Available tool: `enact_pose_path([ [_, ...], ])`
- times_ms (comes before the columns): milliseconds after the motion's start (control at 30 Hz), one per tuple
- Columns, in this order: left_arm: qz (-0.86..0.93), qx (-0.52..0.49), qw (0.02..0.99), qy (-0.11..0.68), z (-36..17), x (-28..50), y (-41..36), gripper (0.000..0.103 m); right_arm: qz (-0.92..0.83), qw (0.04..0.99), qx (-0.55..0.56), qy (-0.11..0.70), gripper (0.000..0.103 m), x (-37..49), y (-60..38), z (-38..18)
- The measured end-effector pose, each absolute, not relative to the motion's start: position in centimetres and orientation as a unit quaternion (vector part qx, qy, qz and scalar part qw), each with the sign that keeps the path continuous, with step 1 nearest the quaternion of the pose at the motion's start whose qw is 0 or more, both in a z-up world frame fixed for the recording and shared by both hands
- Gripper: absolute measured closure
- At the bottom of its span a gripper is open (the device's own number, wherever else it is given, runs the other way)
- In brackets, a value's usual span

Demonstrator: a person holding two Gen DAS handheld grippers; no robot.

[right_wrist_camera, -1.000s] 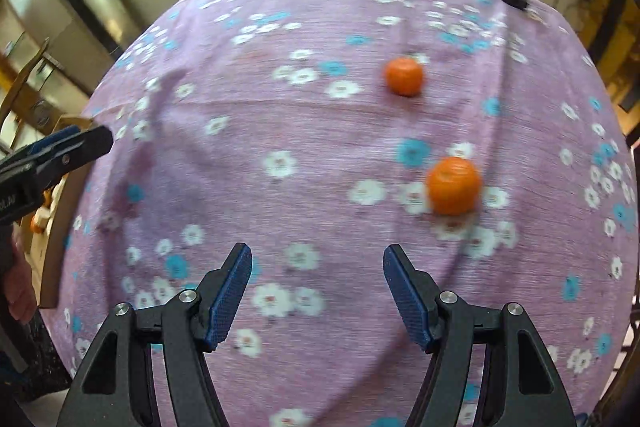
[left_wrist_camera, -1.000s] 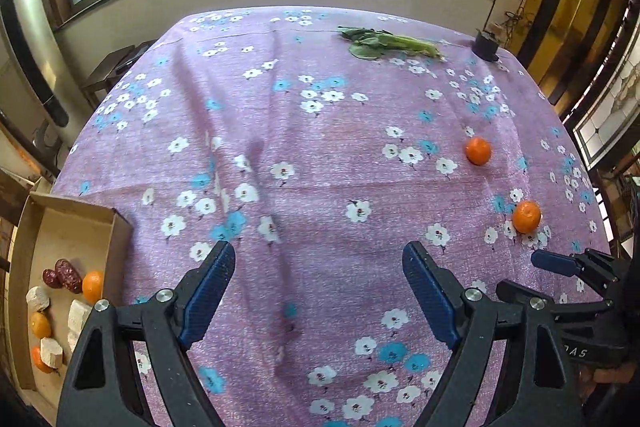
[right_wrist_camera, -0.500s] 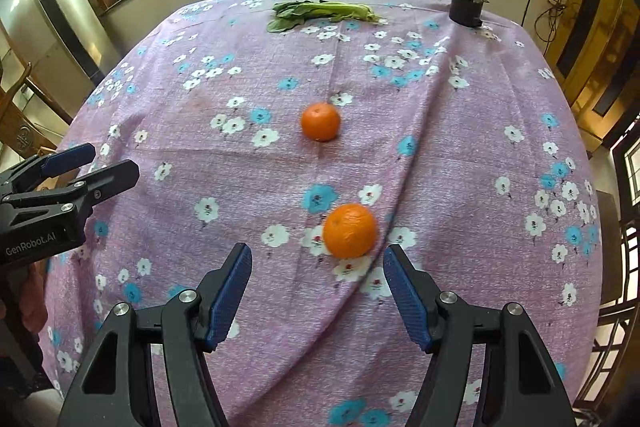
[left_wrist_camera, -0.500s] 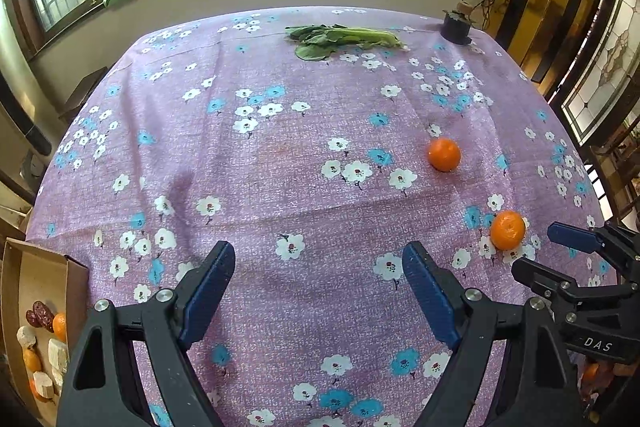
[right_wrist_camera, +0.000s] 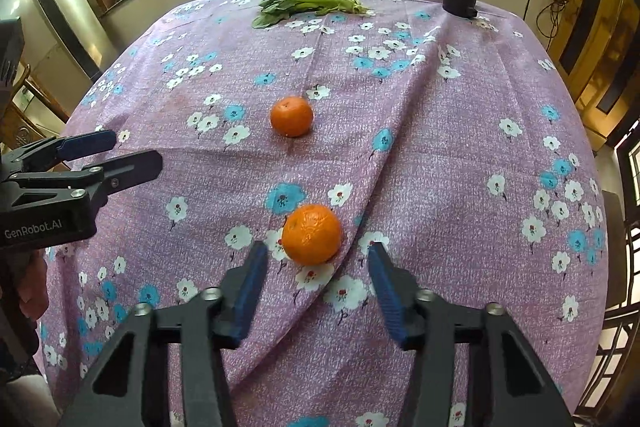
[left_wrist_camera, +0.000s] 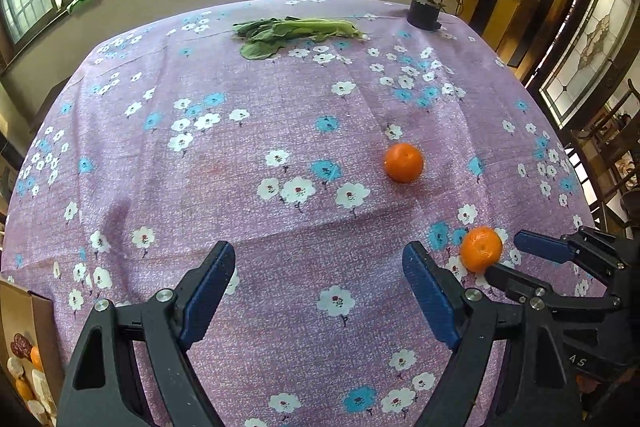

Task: Organize fruits
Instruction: 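Grasp a mandarin orange with right tool while left tool grasps another orange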

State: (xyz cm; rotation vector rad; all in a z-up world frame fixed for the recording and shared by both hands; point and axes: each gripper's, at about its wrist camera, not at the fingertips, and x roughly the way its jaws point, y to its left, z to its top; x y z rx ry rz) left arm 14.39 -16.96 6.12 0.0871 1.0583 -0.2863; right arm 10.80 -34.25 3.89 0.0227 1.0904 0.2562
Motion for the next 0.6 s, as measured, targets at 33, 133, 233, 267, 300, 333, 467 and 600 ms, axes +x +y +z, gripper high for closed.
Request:
enact_pose_path([
  [33,-0.141,0.04,0.851,0.505,6.0,14.7,-17.3,0.018,0.123,0.847,0.005,0.517,0.052,11.0,-34.2,3.8],
  [133,-0.151,0.046,0.848,0.506,5.8,15.7,-18.3,0.018,0.129,0.846,-0.002,0.517,0.052,11.6,-34.0,3.4],
  [233,-0.158,0.052,0.846,0.507,5.5,16.9,-19.4,0.018,0.139,0.842,-0.01,0.521,0.052,12.1,-33.6,2.8],
  [267,-0.161,0.051,0.845,0.508,5.4,17.2,-19.8,0.018,0.141,0.838,-0.014,0.527,0.052,12.3,-33.5,2.3],
  [300,-0.166,0.05,0.842,0.511,5.2,17.8,-20.3,0.018,0.141,0.835,-0.017,0.532,0.057,12.4,-33.4,2.0],
  [333,-0.171,0.051,0.839,0.515,4.9,18.3,-20.8,0.018,0.145,0.832,-0.015,0.535,0.063,12.4,-33.4,1.7],
  [467,-0.177,0.062,0.837,0.514,4.2,19.8,-22.7,0.018,0.15,0.834,0.02,0.531,0.066,12.3,-34.0,1.7],
  [600,-0.187,0.06,0.837,0.51,3.2,21.0,-24.0,0.018,0.155,0.835,0.052,0.525,0.067,12.2,-34.8,2.0],
])
